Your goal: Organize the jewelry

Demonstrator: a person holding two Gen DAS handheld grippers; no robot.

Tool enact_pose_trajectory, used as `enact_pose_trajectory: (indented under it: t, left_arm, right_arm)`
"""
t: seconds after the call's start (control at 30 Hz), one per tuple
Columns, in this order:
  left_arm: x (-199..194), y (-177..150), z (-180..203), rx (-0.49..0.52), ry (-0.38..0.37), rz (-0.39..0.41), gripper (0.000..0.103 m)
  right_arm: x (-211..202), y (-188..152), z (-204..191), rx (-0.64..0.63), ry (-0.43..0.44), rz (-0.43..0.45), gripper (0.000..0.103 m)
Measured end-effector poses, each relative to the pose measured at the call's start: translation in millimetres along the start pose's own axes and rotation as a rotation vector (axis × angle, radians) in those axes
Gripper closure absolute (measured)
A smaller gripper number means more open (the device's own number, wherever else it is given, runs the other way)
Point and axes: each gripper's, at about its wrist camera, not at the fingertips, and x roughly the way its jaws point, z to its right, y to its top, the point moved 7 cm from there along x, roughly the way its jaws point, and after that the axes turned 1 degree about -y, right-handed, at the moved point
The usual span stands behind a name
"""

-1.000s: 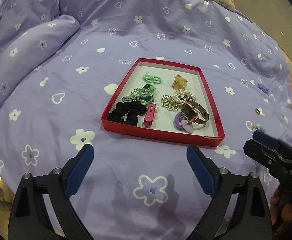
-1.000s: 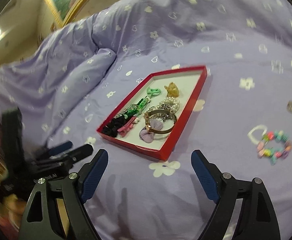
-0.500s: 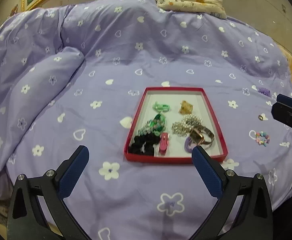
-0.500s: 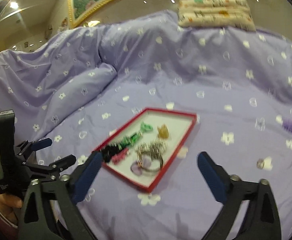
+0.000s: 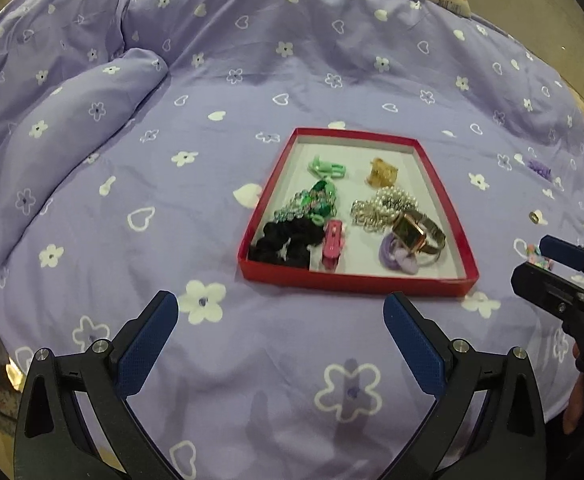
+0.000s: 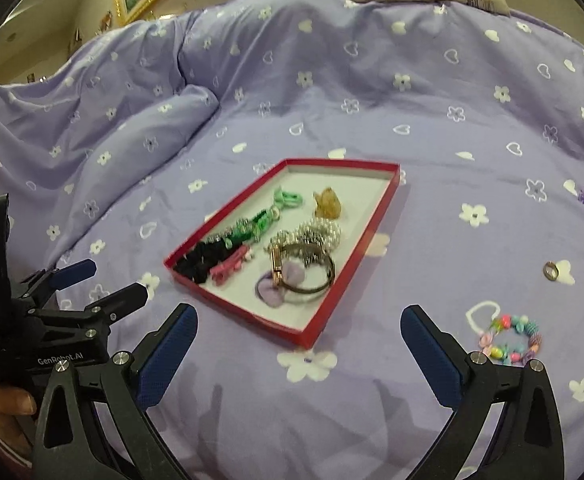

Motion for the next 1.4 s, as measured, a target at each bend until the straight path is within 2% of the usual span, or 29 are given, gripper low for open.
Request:
enact_pose_trajectory:
  t: [0.27, 0.47, 1.4]
  left_arm:
    - [-7.7, -3.9, -4.1, -0.001, 0.002, 0.011, 0.000]
    - [-15.4, -0.7, -2.7, 0.013, 0.011, 0.040, 0.000]
    - [-16.3, 9.1, 7.4, 0.026, -0.019, 0.060, 0.000]
  right_arm:
    - [3.0, -8.0, -0.7, 0.006, -0.027, -0.022, 0.000]
    - [2.0, -8.8, 2.3, 0.018, -0.039, -0.005, 0.000]
    - [3.0, -8.1, -1.3, 0.032, -0.008, 0.010, 0.000]
